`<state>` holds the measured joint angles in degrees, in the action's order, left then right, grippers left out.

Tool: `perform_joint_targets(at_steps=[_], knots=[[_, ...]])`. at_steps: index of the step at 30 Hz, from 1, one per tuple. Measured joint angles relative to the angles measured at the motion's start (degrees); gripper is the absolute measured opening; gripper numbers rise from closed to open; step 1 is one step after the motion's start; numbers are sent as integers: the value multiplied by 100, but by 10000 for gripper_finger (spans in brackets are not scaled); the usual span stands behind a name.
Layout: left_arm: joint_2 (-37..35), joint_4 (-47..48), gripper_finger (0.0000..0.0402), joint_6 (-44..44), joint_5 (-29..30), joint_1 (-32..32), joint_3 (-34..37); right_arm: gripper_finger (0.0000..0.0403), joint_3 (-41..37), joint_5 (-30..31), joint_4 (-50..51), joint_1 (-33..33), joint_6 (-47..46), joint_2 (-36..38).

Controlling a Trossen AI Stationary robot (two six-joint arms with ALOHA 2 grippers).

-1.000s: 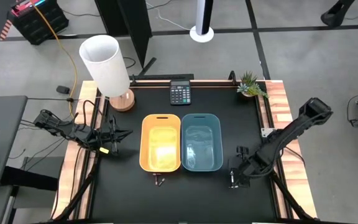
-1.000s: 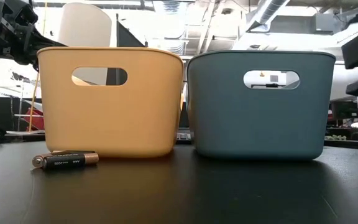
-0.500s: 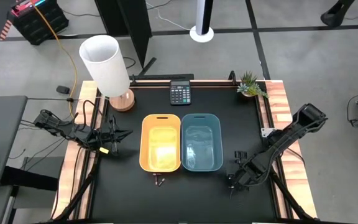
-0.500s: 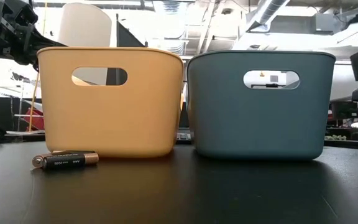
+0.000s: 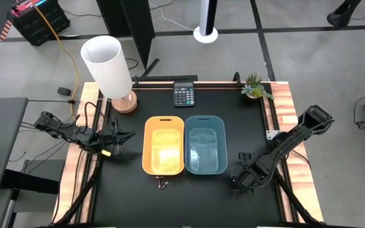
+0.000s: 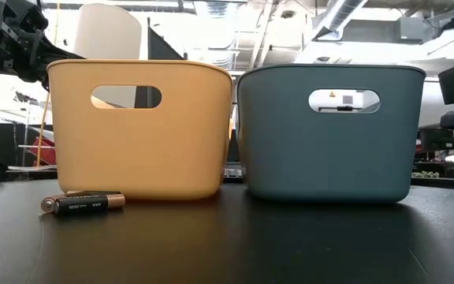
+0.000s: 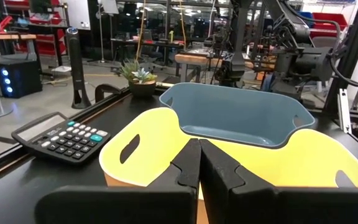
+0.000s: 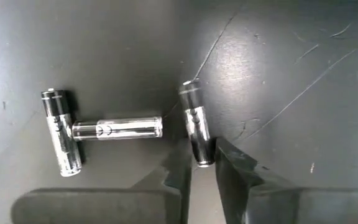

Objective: Sort batteries
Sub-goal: Put the top silver battery into the blue bin

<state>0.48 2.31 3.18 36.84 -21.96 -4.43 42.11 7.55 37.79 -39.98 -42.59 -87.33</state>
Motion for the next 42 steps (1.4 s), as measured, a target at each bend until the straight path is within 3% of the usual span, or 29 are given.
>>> perform_joint_targets(at_steps=[14,42], knots=[[-1,0,0,7,-2,-1,0,13,-7,-13,-1,6,-47,-2],[-1,-9,0,-20,0,-1,2,7,-31,107,640,-53,-390,639]])
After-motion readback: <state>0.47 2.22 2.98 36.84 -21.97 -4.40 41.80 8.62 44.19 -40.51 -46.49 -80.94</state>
